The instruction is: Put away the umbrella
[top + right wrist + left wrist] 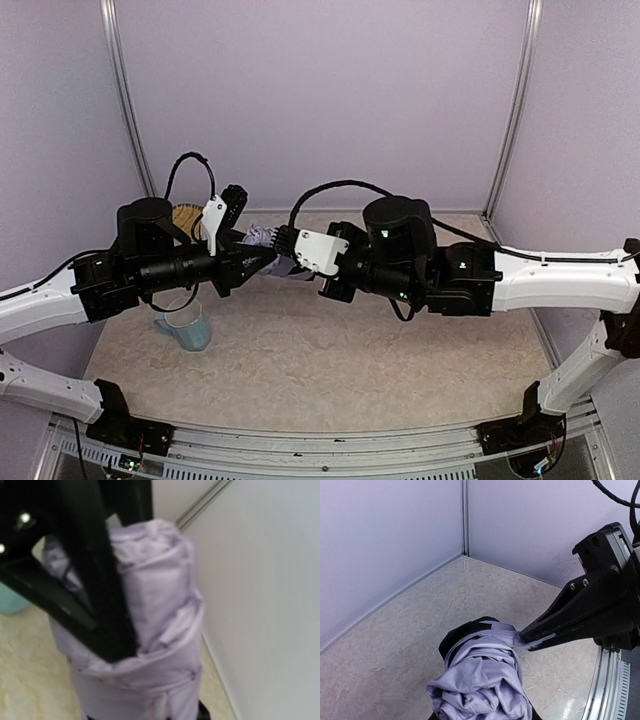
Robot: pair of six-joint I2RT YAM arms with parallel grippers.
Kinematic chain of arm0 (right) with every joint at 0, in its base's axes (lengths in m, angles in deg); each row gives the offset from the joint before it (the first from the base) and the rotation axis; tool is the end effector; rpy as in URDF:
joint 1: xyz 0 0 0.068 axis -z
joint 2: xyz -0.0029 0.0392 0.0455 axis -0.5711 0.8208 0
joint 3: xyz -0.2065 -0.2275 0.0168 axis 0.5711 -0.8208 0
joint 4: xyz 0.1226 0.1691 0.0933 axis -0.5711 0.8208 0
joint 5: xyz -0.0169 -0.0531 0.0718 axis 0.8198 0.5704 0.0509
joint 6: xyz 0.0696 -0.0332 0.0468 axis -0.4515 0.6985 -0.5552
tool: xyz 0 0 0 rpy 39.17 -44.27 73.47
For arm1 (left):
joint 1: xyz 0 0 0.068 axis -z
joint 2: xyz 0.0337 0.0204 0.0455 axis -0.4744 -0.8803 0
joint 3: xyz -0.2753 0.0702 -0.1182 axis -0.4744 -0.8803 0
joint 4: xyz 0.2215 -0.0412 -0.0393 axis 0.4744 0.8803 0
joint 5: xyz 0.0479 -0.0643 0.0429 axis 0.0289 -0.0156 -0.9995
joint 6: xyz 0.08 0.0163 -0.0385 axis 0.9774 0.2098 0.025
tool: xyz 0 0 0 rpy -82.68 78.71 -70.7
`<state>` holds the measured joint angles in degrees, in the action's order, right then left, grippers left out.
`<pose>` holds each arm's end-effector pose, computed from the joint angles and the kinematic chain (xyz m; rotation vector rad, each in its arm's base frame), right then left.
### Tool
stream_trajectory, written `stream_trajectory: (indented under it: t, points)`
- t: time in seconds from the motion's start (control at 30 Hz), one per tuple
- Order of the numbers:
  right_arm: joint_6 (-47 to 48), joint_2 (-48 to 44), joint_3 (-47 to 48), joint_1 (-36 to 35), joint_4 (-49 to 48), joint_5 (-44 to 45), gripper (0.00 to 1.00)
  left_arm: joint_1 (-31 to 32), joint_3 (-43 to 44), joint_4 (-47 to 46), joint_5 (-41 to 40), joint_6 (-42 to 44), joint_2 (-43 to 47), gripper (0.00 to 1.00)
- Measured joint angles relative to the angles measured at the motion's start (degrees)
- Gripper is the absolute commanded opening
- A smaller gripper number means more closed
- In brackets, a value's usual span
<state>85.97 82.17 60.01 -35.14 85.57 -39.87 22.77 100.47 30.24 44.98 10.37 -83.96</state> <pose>0.1447 0.3304 0.3858 -1.2865 1.2919 0.2025 0.1467 -0.1918 0.3667 0.8487 1.6241 -0.7025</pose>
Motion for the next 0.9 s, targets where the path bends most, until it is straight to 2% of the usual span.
stream_trajectory:
  t: [0.37, 0.53, 0.9]
  points:
    - [1.1, 5.7, 0.0, -3.4, -7.2, 8.7, 0.00, -2.3, -4.7, -4.4, 3.3, -9.3, 2.7, 0.00]
    - [-0.3, 8.0, 0.0, -3.8, -11.5, 11.1, 0.14, -3.2, -5.8, -5.6, 3.8, -12.7, 3.3, 0.00]
    - [-2.0, 9.2, -1.0, -4.8, -13.6, 9.4, 0.25, -4.9, -5.8, -7.2, 3.6, -13.5, 6.6, 0.00]
